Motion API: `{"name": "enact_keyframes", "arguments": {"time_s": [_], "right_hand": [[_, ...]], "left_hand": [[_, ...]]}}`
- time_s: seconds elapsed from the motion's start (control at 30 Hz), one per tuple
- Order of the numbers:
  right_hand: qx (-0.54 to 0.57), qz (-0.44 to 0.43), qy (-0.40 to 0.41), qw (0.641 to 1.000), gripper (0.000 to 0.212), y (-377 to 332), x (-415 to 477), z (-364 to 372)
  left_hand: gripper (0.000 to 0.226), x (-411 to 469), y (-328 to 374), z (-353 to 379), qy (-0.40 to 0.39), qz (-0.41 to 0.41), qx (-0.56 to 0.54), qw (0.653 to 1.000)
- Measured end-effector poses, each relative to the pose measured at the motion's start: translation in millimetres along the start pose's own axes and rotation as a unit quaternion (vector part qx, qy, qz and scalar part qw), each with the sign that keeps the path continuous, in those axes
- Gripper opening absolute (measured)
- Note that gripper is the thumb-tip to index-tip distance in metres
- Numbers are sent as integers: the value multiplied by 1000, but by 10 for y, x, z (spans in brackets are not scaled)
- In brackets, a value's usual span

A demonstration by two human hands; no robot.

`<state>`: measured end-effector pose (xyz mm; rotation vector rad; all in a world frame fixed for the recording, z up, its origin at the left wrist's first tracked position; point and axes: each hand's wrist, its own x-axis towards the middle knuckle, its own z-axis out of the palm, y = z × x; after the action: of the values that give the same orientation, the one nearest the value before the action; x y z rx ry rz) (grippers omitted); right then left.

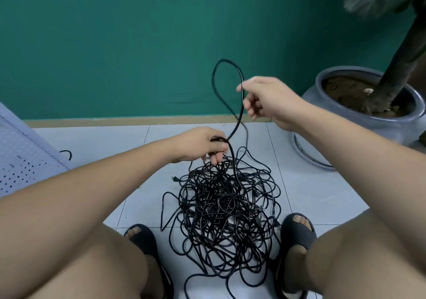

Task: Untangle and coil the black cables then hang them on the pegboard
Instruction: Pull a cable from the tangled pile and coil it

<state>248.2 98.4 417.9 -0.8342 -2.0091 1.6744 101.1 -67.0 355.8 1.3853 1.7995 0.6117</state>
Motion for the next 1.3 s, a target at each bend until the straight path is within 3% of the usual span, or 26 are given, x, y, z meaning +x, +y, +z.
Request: {"name": "enact_keyframes", "arguments": {"time_s": [0.1, 0.23, 0.33, 0.4, 0.6, 0.8, 0.93, 1.03, 1.13, 1.3], "right_hand": [[-84, 60, -77, 992, 27, 152, -42, 7], [-245, 125, -246, 929, 32, 315, -123, 44], [-272, 123, -299, 906, 25, 451, -161, 170], [-279, 110, -293, 908, 17, 538, -171, 272], [-299, 14, -176, 938, 27, 540, -140, 489], [-269, -89, -36, 958, 28, 85, -126, 418], [-217, -101, -30, 970, 31, -104, -152, 356], [-159, -102, -30, 981, 32, -188, -158, 320], [-71, -112, -34, 991, 31, -289, -155, 274], [18, -101, -56, 993, 30, -376, -189, 223]], "left_hand": [[21, -34, 140, -175, 69, 40, -47, 996], [22, -103, 228, -420, 138, 77, -104, 982], [21, -156, 288, -553, 171, 101, -158, 967], [21, -187, 324, -620, 199, 114, -189, 955], [28, -242, 316, -630, 240, 78, -217, 943], [36, -225, 59, -457, 156, 14, -105, 982], [43, -152, -53, -211, 61, -4, -67, 996], [35, -99, -117, -50, 46, 1, -39, 998], [29, -33, -190, 72, 65, -12, 10, 998], [46, 59, -194, 175, 157, -1, 47, 986]]}}
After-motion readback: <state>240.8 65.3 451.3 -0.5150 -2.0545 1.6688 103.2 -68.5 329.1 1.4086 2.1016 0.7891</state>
